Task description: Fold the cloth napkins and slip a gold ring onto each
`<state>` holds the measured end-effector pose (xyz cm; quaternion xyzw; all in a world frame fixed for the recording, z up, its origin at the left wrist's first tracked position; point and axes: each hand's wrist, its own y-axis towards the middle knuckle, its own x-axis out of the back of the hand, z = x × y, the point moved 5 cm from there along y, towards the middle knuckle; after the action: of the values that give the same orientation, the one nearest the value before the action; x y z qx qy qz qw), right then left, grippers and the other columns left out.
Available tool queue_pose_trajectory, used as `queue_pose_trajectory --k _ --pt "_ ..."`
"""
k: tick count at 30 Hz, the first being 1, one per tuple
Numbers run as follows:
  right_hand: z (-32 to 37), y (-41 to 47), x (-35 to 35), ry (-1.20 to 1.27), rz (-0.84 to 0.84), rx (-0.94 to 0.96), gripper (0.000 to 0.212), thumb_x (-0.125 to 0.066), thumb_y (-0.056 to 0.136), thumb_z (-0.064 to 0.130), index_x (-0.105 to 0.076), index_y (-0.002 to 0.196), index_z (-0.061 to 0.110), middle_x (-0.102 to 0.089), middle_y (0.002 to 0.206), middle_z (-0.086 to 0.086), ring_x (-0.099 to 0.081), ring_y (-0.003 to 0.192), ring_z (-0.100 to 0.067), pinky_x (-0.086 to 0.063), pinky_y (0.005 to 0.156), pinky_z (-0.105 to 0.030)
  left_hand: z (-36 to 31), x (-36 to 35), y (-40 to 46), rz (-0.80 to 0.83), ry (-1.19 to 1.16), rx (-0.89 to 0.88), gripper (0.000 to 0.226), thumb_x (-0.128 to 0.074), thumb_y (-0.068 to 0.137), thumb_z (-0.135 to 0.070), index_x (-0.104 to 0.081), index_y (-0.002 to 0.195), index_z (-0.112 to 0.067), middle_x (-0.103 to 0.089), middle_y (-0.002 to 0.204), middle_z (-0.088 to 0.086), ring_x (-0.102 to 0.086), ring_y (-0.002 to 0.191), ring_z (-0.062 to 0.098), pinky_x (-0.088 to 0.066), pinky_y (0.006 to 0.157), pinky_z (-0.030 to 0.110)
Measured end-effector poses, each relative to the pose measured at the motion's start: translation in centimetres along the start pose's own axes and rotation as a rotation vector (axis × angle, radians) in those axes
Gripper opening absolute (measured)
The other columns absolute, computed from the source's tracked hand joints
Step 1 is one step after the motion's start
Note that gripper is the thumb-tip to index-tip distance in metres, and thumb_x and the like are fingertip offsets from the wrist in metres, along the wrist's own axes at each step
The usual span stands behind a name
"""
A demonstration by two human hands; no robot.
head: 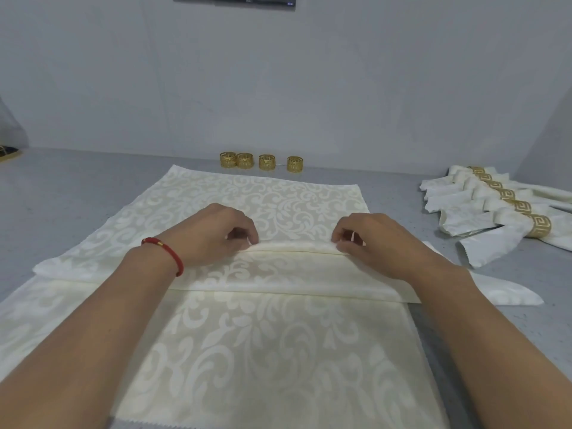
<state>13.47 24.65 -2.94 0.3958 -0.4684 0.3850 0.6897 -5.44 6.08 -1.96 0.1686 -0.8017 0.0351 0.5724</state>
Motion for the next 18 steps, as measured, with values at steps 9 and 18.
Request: queue_pose_trajectory --k 9,18 --pt "0.1 0.2 -0.1 -0.043 -0.04 -0.023 0.005 -0.065 0.092 0.022 -0.065 0.091 0.027 -0.062 0.09 0.013 -0.056 0.09 -0.013 -0.046 0.073 -0.032 -0.6 -0.3 0.2 -0.078 0.134 0.025 0.014 -0.062 0.089 -0.014 -0.06 0.087 -0.028 -0.053 0.088 -0.016 -0.048 0.082 0.004 -0.033 0.063 0.015" --pt "0.1 -0.4 0.0 0.031 0.009 -0.015 0.012 -0.063 0.094 0.027 -0.071 0.087 0.032 -0.066 0.094 0.017 -0.062 0.089 -0.007 -0.055 0.081 -0.038 -0.7 0.2 -0.4 0.012 0.048 0.05 0.015 -0.063 0.093 -0.019 -0.072 0.092 -0.032 -0.063 0.091 -0.017 -0.057 0.081 -0.001 -0.045 0.069 0.015"
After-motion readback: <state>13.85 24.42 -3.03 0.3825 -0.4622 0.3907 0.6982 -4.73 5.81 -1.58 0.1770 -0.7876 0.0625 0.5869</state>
